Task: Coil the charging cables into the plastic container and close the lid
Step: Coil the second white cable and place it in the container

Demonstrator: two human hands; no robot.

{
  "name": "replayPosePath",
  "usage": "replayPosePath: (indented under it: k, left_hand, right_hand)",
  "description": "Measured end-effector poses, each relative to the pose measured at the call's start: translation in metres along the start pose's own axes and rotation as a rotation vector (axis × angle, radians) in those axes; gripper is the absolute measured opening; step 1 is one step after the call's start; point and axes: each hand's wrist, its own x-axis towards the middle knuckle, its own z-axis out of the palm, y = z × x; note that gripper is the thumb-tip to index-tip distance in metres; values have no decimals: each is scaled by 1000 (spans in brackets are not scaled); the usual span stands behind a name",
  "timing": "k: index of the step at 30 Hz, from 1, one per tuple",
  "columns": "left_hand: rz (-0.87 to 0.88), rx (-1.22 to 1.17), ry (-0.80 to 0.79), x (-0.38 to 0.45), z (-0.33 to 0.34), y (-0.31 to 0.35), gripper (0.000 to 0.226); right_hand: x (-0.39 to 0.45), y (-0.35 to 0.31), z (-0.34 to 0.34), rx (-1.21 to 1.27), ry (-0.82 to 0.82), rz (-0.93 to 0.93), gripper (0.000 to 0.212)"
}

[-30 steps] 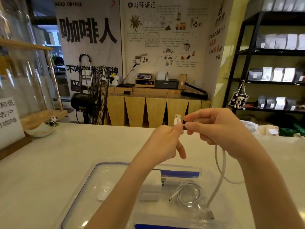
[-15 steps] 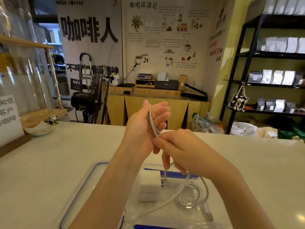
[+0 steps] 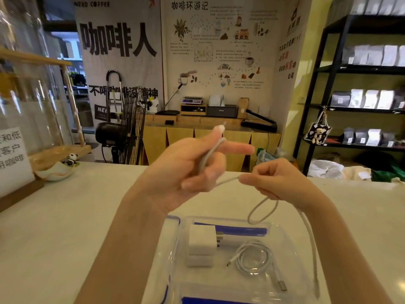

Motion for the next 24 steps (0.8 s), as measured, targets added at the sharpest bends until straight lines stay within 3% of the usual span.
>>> replayPosePath:
  k: [3,7,12,18,21,24]
  left_hand:
    - [-81,315,104,8,12,-11,49]
    - [-165,366,86,20,19,-27,46]
    - [-121,519,202,33,21,-48,44]
    - [137,523,472,41,13,-62,46]
    - [107,407,566,41,2,-61,47]
    - [76,237,524,40,-7,-61,49]
  right_hand:
    - [6,3,0,33,143,-25,38]
    - [7,0,0,68,300,-90,48]
    - [6,-10,1,30,438,-142,40]
    - [1,-30,21,-150,334,-164,32]
    - [-2,-37,32,-298,209,-144,30]
    - [-4,-41,36,-443,73,-102,29]
